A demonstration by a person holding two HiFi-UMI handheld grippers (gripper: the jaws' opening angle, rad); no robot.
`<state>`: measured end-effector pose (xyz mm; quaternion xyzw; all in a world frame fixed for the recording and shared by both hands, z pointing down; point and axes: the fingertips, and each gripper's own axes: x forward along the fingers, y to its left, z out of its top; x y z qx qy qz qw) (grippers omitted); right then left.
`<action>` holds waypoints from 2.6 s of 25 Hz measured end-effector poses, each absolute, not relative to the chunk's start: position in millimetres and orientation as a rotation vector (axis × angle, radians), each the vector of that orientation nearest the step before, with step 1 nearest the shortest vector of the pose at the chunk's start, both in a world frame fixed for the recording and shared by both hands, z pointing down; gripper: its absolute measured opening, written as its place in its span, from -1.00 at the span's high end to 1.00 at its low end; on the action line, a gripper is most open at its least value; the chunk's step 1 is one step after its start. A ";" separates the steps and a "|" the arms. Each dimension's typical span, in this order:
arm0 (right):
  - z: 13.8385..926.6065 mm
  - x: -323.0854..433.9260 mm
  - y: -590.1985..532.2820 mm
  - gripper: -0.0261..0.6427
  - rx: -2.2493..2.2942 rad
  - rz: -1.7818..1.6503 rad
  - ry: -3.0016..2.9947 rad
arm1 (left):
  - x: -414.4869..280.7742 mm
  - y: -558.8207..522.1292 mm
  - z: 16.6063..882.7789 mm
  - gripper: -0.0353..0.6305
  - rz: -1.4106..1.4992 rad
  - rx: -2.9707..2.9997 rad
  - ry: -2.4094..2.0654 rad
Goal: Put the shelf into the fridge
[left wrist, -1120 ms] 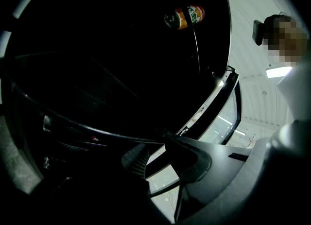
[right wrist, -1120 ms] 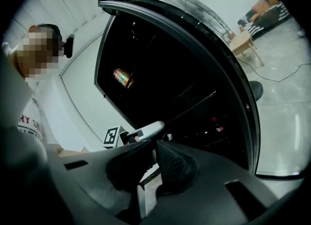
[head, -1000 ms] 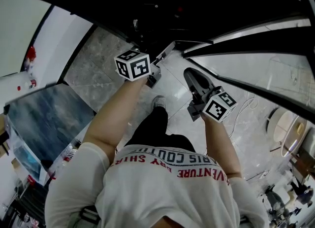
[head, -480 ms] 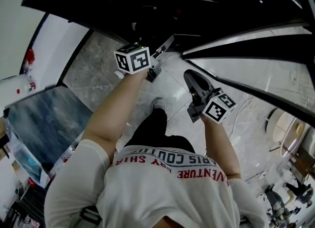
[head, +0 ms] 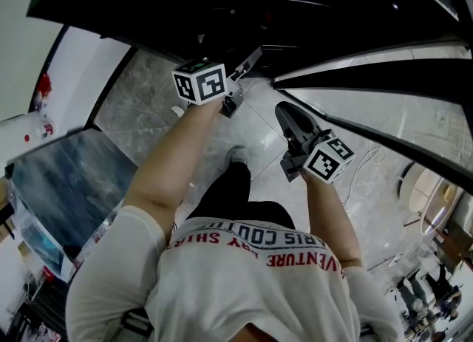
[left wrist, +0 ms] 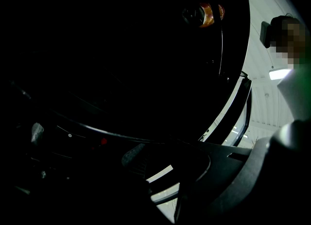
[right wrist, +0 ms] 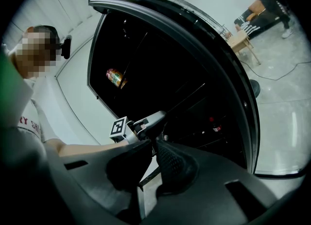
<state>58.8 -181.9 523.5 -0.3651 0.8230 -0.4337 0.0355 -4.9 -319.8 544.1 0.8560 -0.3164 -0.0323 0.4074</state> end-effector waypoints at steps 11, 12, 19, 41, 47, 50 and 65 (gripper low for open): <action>523.9 54.1 -188.2 0.81 -1.110 -1.324 2.542 | -5.5 -325.6 542.5 0.50 -0.097 2.125 -0.826; 522.9 53.8 -188.6 0.81 -1.111 -1.317 2.547 | -6.8 -324.6 541.2 0.42 -0.103 2.121 -0.824; 507.8 57.9 -194.1 0.81 -1.132 -1.250 2.560 | -19.5 -298.8 541.6 0.21 -0.075 2.102 -0.832; 297.5 36.3 -133.9 0.83 -0.961 -0.748 2.950 | -6.8 -139.4 305.4 0.75 0.151 2.526 -0.587; 231.0 16.2 -105.5 0.83 -0.892 -0.516 3.057 | -10.6 -109.6 235.3 0.75 0.106 2.648 -0.607; 211.0 11.6 -95.5 0.84 -0.880 -0.438 3.076 | -16.1 -97.1 215.0 0.75 0.111 2.697 -0.611; 171.3 3.1 -96.6 0.85 -0.856 -0.335 3.117 | -39.3 -91.9 179.9 0.75 0.118 2.760 -0.671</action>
